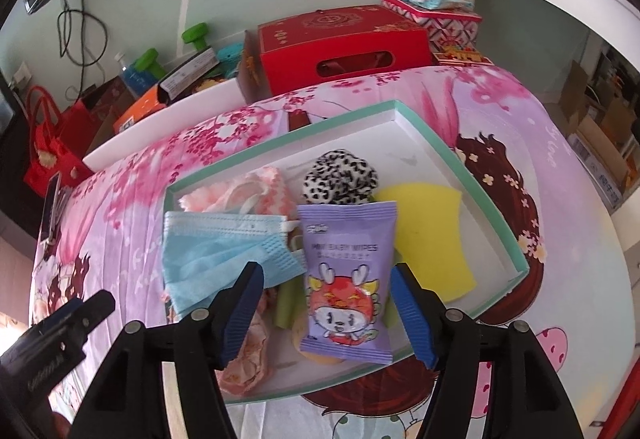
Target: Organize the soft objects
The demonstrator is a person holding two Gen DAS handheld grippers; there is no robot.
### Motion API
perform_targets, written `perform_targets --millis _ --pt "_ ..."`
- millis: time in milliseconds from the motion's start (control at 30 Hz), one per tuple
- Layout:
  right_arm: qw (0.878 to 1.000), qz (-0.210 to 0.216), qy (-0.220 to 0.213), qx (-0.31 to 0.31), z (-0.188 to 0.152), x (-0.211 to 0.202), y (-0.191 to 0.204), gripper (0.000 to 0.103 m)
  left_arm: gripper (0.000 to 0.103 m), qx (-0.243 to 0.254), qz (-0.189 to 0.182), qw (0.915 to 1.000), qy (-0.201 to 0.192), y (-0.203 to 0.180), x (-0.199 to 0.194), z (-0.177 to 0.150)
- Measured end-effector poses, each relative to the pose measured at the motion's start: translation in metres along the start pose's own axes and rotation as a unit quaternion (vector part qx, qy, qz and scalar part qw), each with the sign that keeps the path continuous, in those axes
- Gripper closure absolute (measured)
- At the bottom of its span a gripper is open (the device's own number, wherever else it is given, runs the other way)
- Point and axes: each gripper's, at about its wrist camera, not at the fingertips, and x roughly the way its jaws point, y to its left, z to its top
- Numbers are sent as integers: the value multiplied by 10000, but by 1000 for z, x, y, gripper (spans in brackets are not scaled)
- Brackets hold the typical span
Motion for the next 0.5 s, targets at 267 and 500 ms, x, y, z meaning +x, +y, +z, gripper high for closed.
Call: perform_targets --millis 267,500 --pt "9998 -22 13 -206 -2 1 9 0 16 -306 481 9984 -63 23 5 0" --pt "9993 -72 -5 -357 -4 1 14 0 1 -420 703 9966 -65 29 8 -1"
